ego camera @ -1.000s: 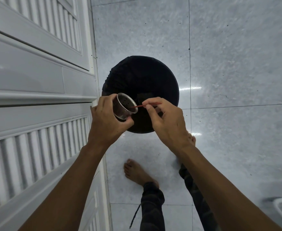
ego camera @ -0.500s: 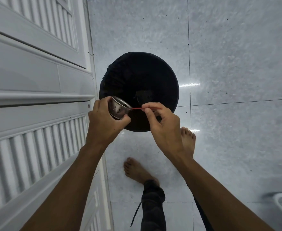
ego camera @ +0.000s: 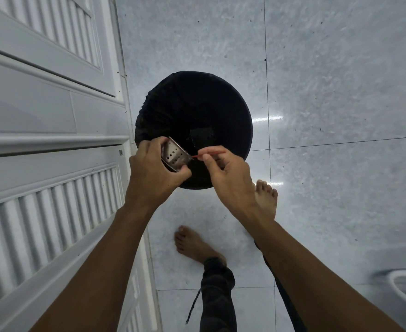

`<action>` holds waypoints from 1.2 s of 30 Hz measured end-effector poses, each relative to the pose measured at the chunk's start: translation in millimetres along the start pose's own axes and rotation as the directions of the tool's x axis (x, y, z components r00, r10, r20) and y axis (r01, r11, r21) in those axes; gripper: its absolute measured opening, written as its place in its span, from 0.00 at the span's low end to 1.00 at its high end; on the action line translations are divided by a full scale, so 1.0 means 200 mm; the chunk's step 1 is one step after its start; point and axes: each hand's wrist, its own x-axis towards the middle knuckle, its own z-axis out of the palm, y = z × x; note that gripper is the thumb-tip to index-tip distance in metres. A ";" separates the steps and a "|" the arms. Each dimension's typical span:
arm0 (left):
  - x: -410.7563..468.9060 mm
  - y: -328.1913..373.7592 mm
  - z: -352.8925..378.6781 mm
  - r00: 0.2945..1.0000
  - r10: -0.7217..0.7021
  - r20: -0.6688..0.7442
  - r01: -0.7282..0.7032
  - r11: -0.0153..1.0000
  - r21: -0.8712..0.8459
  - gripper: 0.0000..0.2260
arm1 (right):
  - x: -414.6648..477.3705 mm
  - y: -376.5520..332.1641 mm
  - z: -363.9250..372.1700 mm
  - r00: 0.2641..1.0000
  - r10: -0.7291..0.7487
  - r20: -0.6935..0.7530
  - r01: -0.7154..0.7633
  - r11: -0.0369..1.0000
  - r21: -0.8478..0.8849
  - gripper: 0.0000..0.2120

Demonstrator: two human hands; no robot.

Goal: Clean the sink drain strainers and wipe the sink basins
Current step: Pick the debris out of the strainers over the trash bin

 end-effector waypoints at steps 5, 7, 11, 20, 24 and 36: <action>0.02 -0.01 0.00 0.999 -0.027 -0.029 0.029 0.999 0.043 0.33 | 0.05 0.01 -0.05 0.989 0.020 -0.145 -0.016 1.000 0.026 0.09; 0.03 -0.01 0.00 0.999 -0.018 -0.034 0.020 0.999 0.046 0.33 | 0.04 0.01 -0.04 0.997 0.002 -0.083 0.002 0.999 0.040 0.09; 0.02 0.02 0.02 0.999 0.023 -0.040 -0.021 0.999 0.044 0.33 | 0.03 0.02 -0.01 0.999 -0.029 -0.039 0.027 0.999 -0.044 0.10; 0.01 0.03 0.02 0.997 -0.030 -0.072 0.028 0.999 -0.019 0.36 | 0.02 0.01 0.00 0.997 -0.071 -0.009 0.070 0.995 -0.068 0.10; -0.01 0.02 0.01 0.997 -0.039 -0.070 0.037 0.999 -0.029 0.35 | 0.05 0.00 -0.04 0.978 -0.072 -0.197 0.064 0.997 -0.047 0.10; -0.04 -0.01 0.03 0.994 -0.095 -0.053 0.092 0.994 -0.060 0.36 | 0.05 0.00 -0.05 0.989 -0.052 -0.138 0.049 0.998 -0.028 0.10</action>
